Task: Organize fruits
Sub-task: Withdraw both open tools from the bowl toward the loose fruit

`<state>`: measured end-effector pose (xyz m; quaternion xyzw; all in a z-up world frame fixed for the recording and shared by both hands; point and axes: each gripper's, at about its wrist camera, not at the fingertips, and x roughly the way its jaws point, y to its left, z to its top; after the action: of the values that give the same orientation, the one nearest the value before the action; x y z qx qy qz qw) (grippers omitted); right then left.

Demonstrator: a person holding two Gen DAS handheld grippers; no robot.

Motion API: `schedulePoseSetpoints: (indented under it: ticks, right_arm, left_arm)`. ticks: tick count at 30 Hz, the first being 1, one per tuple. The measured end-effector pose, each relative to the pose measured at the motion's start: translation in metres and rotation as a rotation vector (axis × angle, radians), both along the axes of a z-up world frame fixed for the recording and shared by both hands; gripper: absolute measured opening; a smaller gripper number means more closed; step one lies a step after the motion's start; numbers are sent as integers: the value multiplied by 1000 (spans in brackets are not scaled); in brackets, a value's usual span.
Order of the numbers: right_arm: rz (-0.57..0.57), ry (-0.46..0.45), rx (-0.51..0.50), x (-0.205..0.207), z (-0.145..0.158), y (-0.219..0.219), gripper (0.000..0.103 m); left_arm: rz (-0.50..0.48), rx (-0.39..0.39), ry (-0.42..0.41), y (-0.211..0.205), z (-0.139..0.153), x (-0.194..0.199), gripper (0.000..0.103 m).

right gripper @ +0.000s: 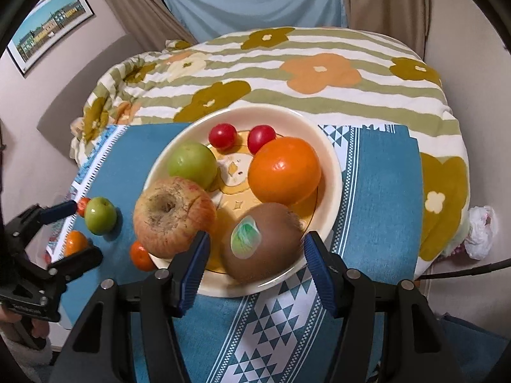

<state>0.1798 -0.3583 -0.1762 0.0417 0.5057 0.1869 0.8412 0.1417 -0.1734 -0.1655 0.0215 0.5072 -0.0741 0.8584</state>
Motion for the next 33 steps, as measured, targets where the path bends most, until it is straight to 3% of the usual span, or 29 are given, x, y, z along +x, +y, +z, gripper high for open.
schedulePoseSetpoints:
  ticks: [1, 3, 4, 6, 20, 27, 33]
  right_arm:
    - [-4, -5, -2, -1, 2, -1, 59]
    - [-9, -21, 3, -3, 5, -3, 77]
    - [-12, -32, 11, -5, 7, -4, 91]
    - [-19, -53, 17, -7, 12, -7, 98]
    - [-45, -140, -10, -24, 43, -14, 98]
    - [-35, -135, -68, -40, 60, -1, 98]
    - [-43, -152, -48, -65, 78, 22, 98]
  left_arm:
    - [0, 0, 0, 0, 0, 0, 103]
    - [-2, -2, -4, -1, 1, -2, 103]
    - [-3, -1, -6, -2, 2, -2, 103]
    - [-4, 1, -12, -2, 5, -4, 103]
    - [29, 33, -99, 2, 48, -29, 103]
    - [92, 50, -133, 39, 71, -63, 103]
    - [108, 66, -145, 82, 83, -89, 103]
